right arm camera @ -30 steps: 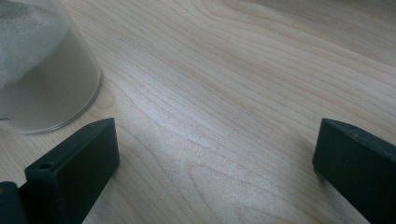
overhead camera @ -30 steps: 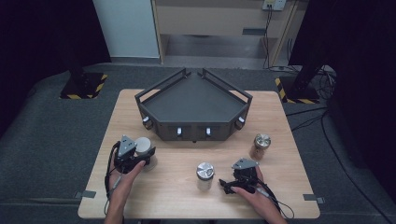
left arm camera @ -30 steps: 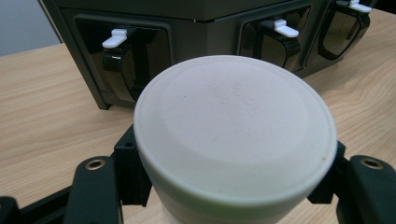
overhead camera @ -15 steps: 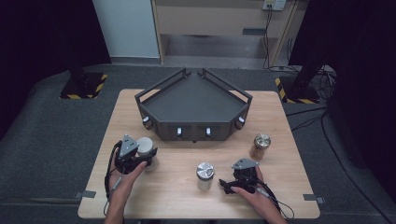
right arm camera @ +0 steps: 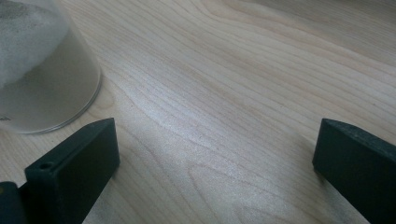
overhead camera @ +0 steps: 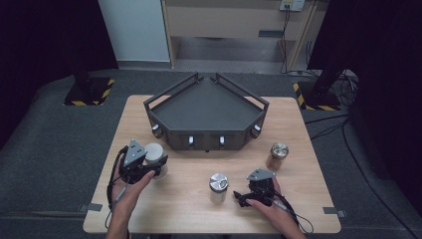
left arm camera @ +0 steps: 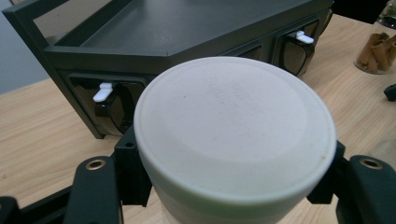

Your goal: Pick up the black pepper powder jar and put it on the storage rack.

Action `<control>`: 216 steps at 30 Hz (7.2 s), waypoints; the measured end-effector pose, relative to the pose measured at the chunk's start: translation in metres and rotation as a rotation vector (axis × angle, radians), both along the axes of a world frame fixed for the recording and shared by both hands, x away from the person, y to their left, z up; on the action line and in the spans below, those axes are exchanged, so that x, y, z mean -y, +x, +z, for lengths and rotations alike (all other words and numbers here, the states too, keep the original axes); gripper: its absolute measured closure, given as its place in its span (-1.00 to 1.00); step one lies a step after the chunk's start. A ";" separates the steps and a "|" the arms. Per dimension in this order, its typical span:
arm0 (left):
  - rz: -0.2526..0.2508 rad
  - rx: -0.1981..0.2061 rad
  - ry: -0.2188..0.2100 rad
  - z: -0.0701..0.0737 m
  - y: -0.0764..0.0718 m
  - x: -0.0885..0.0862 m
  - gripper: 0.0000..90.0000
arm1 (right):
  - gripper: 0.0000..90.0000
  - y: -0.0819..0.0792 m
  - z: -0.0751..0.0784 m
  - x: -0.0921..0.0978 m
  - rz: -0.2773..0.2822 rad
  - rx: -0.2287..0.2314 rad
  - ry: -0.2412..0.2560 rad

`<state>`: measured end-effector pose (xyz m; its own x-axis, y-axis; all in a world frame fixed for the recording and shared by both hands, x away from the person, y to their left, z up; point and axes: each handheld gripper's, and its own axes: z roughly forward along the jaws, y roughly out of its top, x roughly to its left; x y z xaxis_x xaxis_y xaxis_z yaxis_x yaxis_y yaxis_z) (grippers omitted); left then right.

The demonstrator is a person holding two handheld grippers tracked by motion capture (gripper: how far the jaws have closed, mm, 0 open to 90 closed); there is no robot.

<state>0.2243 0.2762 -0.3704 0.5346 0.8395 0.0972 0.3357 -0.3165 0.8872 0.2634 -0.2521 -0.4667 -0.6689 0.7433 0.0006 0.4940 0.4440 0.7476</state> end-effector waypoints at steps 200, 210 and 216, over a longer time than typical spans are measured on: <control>-0.040 -0.019 0.037 0.091 0.167 0.061 -0.28 | -0.99 0.000 0.000 0.000 0.001 0.001 0.000; -0.032 -0.027 0.025 0.082 0.169 0.059 -0.28 | -0.99 0.000 0.000 0.000 0.001 0.001 0.000; -0.031 -0.038 0.014 0.083 0.170 0.055 -0.28 | -0.99 0.000 0.000 0.000 0.001 0.001 0.000</control>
